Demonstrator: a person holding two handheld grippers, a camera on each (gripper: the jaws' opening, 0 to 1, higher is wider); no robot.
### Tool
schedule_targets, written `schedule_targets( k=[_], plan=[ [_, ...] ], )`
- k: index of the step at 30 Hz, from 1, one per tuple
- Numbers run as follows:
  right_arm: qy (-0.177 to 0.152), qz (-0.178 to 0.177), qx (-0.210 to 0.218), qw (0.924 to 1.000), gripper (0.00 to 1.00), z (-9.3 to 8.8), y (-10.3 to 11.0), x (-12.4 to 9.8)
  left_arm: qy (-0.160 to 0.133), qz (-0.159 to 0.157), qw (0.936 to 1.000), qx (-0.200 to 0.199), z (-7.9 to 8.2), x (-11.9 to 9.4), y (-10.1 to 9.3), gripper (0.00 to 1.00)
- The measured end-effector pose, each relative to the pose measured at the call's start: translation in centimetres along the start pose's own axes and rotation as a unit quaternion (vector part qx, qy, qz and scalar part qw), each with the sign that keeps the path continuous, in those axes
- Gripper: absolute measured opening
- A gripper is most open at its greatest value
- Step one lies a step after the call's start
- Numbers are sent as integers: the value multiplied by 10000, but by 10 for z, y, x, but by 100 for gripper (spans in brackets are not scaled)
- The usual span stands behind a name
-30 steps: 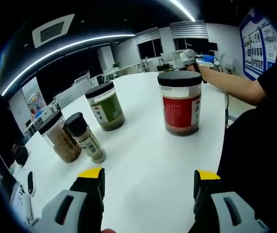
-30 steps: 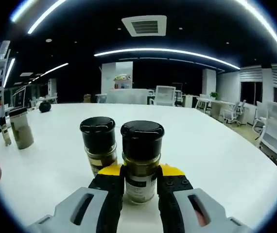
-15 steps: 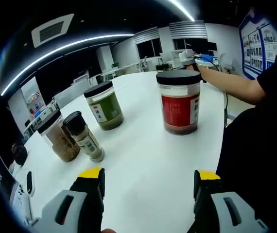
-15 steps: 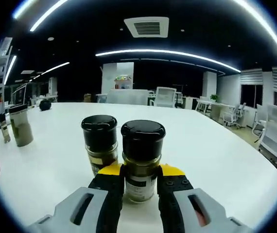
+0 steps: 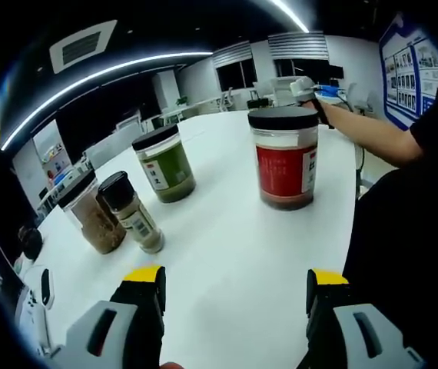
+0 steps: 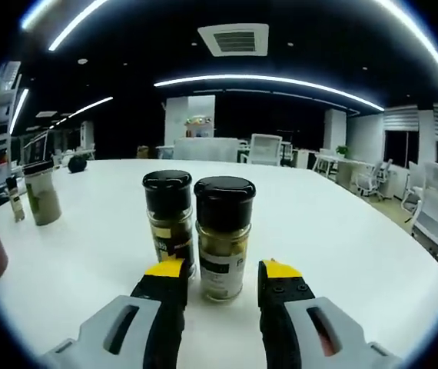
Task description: Pick up the mixed condiments and ingredients on the table and sort them into separate groups
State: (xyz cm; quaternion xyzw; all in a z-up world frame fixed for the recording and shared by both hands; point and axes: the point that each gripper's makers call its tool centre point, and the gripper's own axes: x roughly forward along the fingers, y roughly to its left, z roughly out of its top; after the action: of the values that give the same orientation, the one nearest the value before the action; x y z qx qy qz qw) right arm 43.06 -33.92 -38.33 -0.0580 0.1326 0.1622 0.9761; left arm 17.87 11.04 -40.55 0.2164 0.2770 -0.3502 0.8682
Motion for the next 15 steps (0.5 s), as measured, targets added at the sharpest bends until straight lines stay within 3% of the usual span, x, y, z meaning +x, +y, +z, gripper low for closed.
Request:
schedule_targets(
  k=[3,11,13,15],
  plan=[
    [168,344,-681,9969,44,-3,11,-12,21,12,10000,8,-2,0,1,75],
    [327,708,-1489,9858,46,-7,24,-42,-55,37,10000,-74,0,2,2,75],
    [269,731,-1474,9860,46,-2,24,-48,-31,22,10000,-30,0,1,1,75],
    [84,901,-1119,9896,47,4,37,-59,-50,-35,10000,22,1,1,-2,76]
  ],
)
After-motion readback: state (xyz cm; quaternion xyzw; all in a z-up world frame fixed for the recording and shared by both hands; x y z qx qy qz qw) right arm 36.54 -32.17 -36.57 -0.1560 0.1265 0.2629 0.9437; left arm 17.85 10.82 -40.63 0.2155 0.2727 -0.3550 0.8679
